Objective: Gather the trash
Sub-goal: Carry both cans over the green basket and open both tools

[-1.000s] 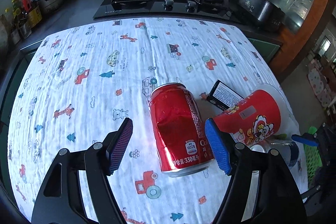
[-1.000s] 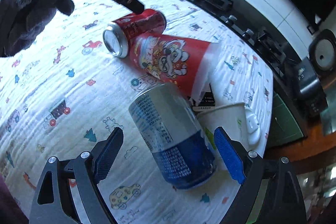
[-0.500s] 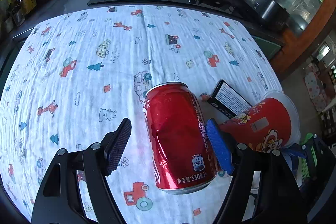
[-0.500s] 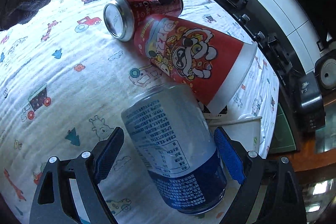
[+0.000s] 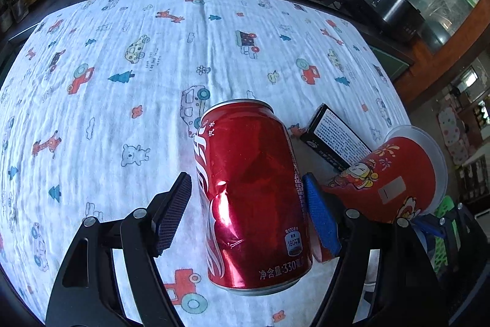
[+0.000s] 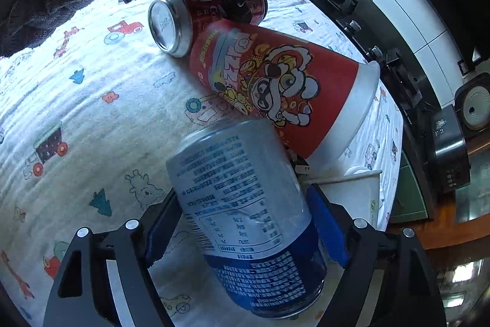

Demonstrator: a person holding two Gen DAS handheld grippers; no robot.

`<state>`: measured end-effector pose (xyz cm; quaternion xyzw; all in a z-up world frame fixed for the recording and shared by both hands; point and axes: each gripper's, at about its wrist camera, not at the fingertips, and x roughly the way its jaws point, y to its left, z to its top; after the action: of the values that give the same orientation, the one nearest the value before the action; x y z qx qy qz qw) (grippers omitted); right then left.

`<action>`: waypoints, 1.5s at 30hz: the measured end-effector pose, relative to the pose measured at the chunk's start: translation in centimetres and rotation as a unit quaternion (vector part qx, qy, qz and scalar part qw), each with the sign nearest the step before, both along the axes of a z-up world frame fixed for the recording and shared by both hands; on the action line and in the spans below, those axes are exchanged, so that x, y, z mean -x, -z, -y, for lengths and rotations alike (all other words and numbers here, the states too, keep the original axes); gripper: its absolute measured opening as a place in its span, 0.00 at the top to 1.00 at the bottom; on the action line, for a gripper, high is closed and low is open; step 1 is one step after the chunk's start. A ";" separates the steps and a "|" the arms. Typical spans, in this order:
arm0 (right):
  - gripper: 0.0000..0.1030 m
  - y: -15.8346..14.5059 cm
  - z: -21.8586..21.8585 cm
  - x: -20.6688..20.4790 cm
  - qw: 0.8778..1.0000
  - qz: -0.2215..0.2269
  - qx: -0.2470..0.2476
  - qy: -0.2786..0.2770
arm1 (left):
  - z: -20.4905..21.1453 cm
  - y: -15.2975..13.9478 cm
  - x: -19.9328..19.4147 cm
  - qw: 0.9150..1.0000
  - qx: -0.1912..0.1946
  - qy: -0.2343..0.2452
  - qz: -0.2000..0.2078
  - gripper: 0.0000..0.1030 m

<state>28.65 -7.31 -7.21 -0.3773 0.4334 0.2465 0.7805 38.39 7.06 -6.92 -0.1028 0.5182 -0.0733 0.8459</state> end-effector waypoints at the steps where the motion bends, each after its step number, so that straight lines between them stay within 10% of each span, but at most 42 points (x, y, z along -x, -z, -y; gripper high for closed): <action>1: 0.25 0.0 0.0 0.0 1.000 0.001 -0.005 0.003 | 0.0 0.1 0.0 1.000 0.003 -0.001 -0.001 0.33; 25: 0.27 -4.4 4.3 9.0 0.992 0.038 -0.078 0.089 | 2.5 -6.3 11.9 0.996 0.006 0.055 0.074 0.34; 45: 0.27 -5.1 22.0 16.0 0.949 0.062 -0.077 0.299 | 19.7 -5.6 19.4 0.974 0.035 0.216 0.067 0.34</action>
<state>12.64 -29.28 -2.16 -0.1841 0.4568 0.0106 0.8702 19.00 -12.66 -1.28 -0.0132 0.4678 -0.2789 0.8386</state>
